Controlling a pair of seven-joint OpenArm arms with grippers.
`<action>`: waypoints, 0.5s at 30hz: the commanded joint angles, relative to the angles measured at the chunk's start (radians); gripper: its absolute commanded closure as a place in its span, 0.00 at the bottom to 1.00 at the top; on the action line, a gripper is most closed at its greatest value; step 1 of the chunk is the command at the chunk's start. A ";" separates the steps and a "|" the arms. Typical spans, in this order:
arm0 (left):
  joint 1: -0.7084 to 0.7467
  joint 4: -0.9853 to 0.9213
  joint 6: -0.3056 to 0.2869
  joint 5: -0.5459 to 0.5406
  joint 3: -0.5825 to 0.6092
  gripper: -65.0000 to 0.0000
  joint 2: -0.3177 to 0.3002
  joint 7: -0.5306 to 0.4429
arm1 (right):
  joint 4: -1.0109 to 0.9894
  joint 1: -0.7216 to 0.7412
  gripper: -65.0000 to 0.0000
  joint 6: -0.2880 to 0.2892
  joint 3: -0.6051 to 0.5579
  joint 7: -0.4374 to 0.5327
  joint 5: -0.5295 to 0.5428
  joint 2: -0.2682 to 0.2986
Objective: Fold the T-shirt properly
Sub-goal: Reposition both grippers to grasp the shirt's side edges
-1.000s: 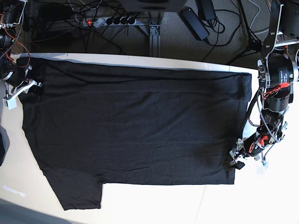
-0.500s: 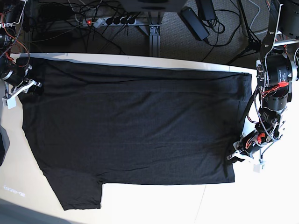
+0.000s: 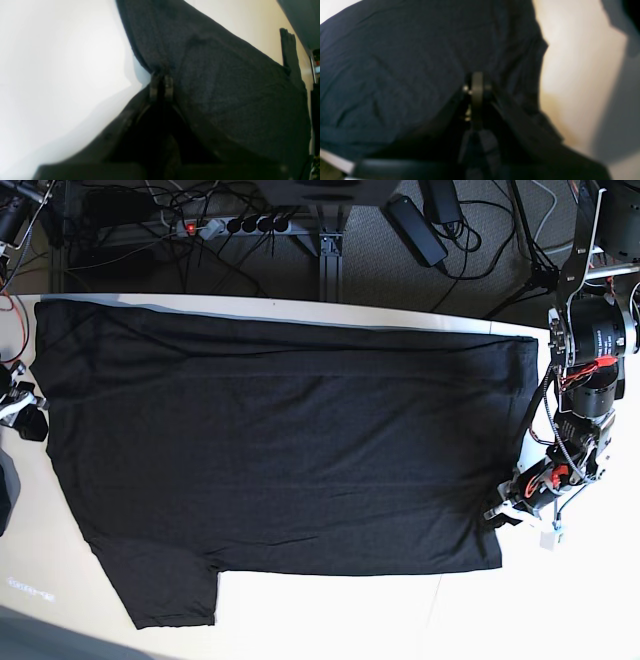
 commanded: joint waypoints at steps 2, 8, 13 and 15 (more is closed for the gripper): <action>-0.018 0.008 -0.019 0.017 0.002 1.00 -0.005 0.031 | -0.007 0.067 1.00 0.055 0.011 0.054 -0.027 0.032; -0.019 0.008 -0.019 0.018 0.002 1.00 -0.005 0.039 | -0.205 0.259 1.00 0.054 0.011 0.093 -0.092 0.032; -0.018 0.008 -0.019 0.018 0.002 1.00 -0.005 0.043 | -0.459 0.447 1.00 0.054 0.011 0.154 -0.168 0.032; -0.018 0.008 -0.019 0.018 0.002 1.00 -0.005 0.054 | -0.555 0.512 0.86 0.053 0.011 0.192 -0.198 0.032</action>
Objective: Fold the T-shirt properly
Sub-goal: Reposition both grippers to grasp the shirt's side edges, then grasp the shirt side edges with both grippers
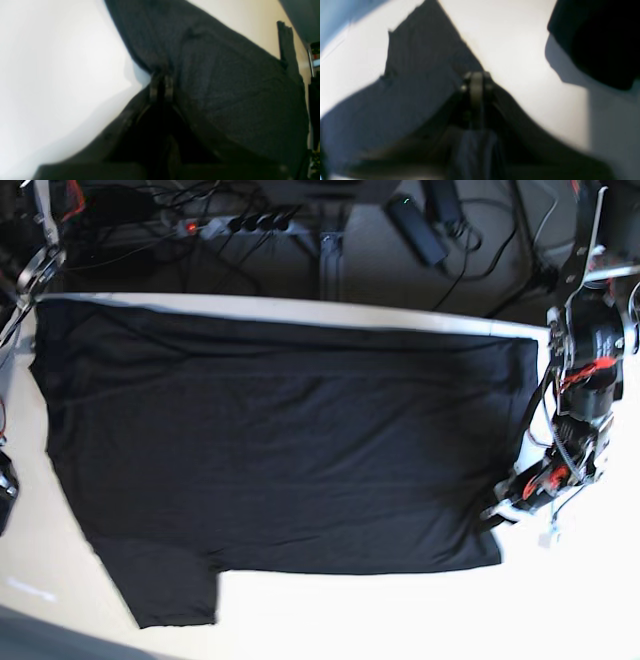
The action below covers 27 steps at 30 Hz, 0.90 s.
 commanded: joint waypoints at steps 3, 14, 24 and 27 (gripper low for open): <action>-0.018 0.006 -0.011 0.027 0.002 1.00 -0.008 0.033 | -0.122 0.104 0.68 0.024 0.005 0.080 -0.035 0.026; -0.010 0.006 -0.011 0.023 0.002 1.00 -0.016 0.039 | -0.517 0.188 0.57 -0.057 0.005 0.166 -0.141 0.045; -0.010 0.006 -0.011 0.023 0.002 1.00 -0.016 0.039 | -0.541 0.188 0.57 -0.045 0.004 0.169 -0.142 -0.007; -0.009 0.006 -0.011 0.023 0.002 1.00 -0.016 0.040 | -0.541 0.189 0.57 -0.042 0.004 0.171 -0.142 -0.035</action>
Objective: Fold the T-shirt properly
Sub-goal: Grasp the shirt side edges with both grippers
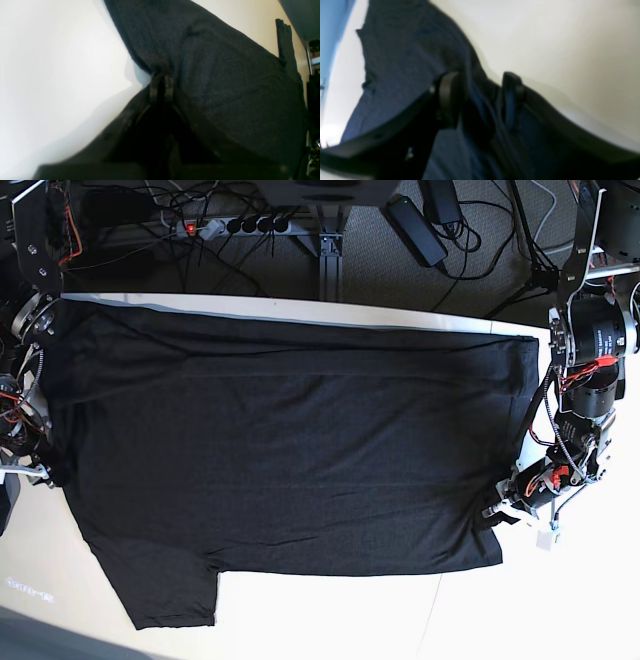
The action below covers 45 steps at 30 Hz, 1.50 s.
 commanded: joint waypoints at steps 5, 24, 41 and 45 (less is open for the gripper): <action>-0.013 0.005 -0.007 0.028 0.002 1.00 -0.010 0.027 | 0.009 0.021 0.57 -0.008 -0.003 -0.004 -0.011 -0.024; -0.013 0.005 -0.007 0.028 0.004 1.00 -0.010 0.035 | 0.010 0.026 0.57 -0.006 -0.309 0.063 -0.100 -0.013; -0.002 0.005 -0.007 0.027 0.006 1.00 -0.013 0.046 | 0.011 0.071 0.57 -0.005 -0.309 0.084 -0.172 0.017; 0.001 0.005 -0.007 0.027 0.006 1.00 -0.013 0.045 | 0.011 0.071 0.57 -0.004 -0.309 0.090 -0.172 -0.004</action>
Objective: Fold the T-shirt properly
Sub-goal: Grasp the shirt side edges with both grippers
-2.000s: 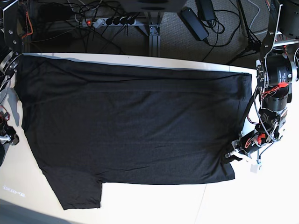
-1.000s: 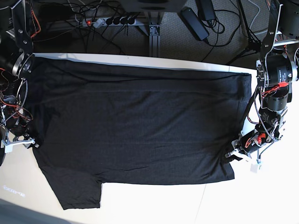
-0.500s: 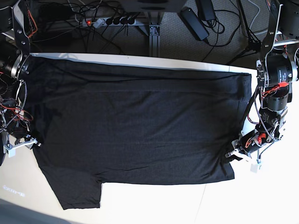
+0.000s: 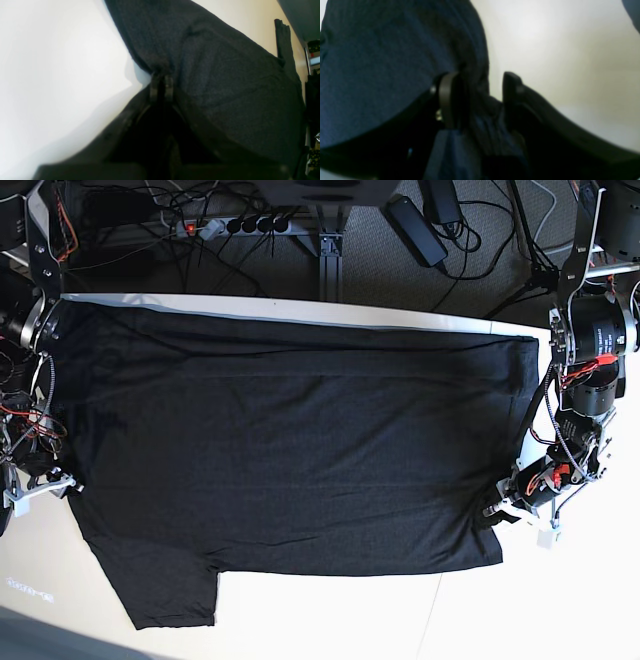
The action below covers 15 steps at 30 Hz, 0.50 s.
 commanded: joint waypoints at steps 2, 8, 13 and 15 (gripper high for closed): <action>-0.004 0.003 -0.005 0.041 0.003 1.00 -0.011 0.039 | 0.005 0.021 0.57 0.001 -0.001 -0.018 -0.007 -0.011; -0.002 0.003 -0.005 0.041 0.003 1.00 -0.011 0.039 | 0.005 0.021 0.76 0.000 -0.001 -0.003 -0.007 -0.029; -0.002 0.003 -0.006 0.011 0.003 1.00 -0.023 0.004 | 0.013 0.021 1.00 0.002 -0.001 0.010 -0.007 -0.019; -0.002 0.003 -0.039 -0.020 0.003 1.00 -0.040 -0.016 | 0.021 0.021 1.00 0.016 -0.001 -0.008 -0.007 -0.017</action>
